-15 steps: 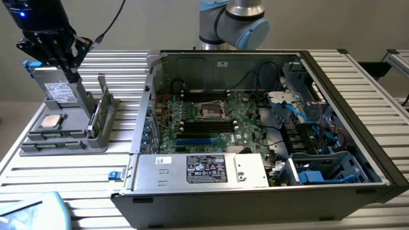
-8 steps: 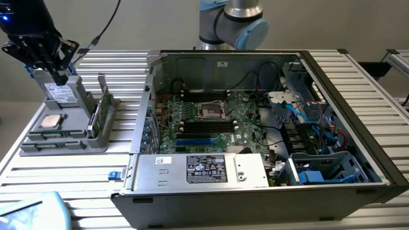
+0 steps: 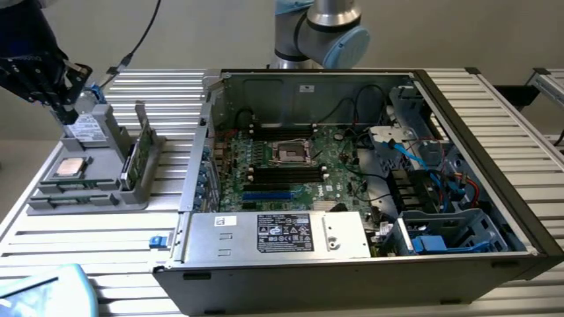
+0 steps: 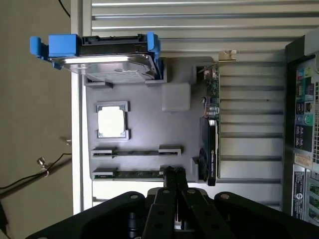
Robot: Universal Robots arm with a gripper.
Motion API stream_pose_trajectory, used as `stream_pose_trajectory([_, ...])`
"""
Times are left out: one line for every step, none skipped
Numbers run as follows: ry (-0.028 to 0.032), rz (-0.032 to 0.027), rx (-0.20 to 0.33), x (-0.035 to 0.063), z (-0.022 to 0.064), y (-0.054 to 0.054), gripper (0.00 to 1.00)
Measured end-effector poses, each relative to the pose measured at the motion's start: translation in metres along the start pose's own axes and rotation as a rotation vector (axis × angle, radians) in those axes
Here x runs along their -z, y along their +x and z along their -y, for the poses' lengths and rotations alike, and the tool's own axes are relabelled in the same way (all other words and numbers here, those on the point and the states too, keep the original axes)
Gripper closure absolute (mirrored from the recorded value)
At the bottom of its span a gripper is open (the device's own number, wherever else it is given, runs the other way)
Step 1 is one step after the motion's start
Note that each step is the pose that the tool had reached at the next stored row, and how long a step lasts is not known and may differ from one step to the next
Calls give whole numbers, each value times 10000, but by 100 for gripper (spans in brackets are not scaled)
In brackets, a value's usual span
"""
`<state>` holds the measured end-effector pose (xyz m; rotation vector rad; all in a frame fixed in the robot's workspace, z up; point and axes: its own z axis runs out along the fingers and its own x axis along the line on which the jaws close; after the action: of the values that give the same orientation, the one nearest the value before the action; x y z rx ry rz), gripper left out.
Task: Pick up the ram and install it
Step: 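Reach for the ram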
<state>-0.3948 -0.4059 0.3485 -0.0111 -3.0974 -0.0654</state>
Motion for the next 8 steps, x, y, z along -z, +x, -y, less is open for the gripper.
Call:
stream_pose_trajectory([0, -21, 3, -15, 10, 23, 90])
stream_pose_trajectory([0, -43, 6, -31, 22, 47, 90])
stream_pose_trajectory([0, -62, 8, -44, 32, 68, 90])
stream_pose_trajectory([1, -85, 10, -59, 43, 89, 90])
stream_pose_trajectory([1, -111, 13, -72, 58, 102, 90])
stream_pose_trajectory([1, -134, 16, -83, 78, 110, 90])
stream_pose_trajectory([1, -151, 19, -92, 106, 113, 90])
stream_pose_trajectory([0, -166, 26, -101, 140, 115, 90])
